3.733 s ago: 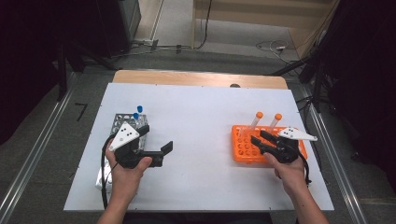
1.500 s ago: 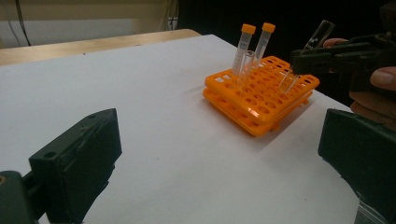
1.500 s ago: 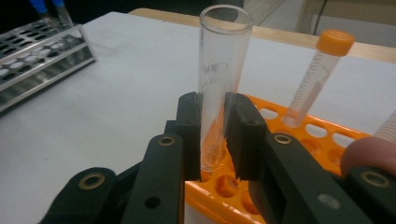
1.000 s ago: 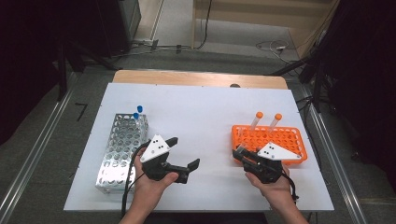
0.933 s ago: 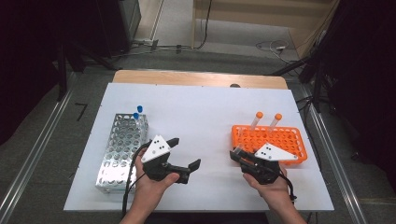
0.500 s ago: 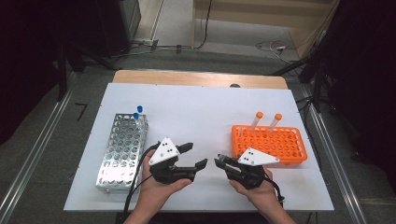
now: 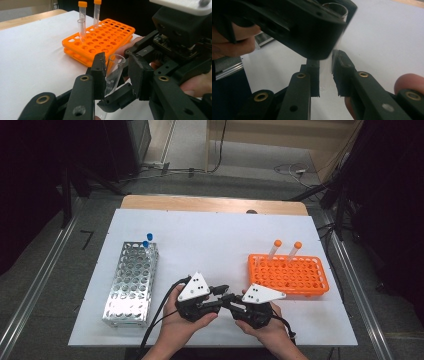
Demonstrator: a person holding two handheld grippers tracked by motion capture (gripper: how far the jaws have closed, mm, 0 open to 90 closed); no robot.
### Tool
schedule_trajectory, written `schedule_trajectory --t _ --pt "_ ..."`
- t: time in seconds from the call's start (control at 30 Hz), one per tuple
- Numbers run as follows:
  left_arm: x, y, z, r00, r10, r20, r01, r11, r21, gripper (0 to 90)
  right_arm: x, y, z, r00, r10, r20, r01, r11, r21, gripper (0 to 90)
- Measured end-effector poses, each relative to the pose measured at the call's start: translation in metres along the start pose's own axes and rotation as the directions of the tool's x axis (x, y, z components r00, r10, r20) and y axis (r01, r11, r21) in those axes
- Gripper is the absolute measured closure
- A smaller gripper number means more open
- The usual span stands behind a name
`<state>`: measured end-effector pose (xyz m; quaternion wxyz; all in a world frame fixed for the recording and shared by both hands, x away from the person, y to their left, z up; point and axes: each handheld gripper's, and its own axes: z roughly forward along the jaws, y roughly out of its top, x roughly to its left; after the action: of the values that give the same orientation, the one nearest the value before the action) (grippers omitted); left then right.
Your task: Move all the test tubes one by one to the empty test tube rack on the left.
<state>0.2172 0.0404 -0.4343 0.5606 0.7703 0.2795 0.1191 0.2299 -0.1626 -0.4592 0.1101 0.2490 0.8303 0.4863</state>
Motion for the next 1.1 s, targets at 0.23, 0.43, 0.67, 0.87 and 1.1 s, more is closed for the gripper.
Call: schedule_trajectory --t 0.23,0.43,0.67,0.87,1.1 --pt "-0.0006 -0.0008 0.0016 0.9996 0.015 -0.024 -0.015 0.9997 0.020 72.2 0.0008 0.0004 0.0011 1.0000 0.001 -0.008 -0.001 1.000 0.007 73.9" --pt "0.0002 -0.0011 0.0021 0.9990 0.022 -0.038 -0.021 0.9994 0.027 74.2 0.0005 0.0001 0.0016 1.0000 0.001 -0.005 -0.001 1.000 0.013 73.8" --pt "0.0007 -0.0011 0.0012 0.9986 0.024 -0.048 -0.023 0.9996 0.019 76.0 0.0004 0.0001 0.0009 1.0000 0.000 -0.003 0.000 1.000 0.006 73.7" --pt "0.0024 -0.0007 0.0005 0.9992 0.011 -0.038 -0.011 0.9999 0.005 76.0 -0.0008 0.0000 -0.0004 1.0000 -0.008 -0.003 0.008 1.000 -0.002 69.9" --pt "0.0062 0.0009 -0.0027 0.9994 -0.004 -0.036 0.004 0.9999 -0.009 76.0 -0.0065 -0.0013 0.0000 0.9996 0.006 -0.027 -0.006 1.000 -0.006 55.0"
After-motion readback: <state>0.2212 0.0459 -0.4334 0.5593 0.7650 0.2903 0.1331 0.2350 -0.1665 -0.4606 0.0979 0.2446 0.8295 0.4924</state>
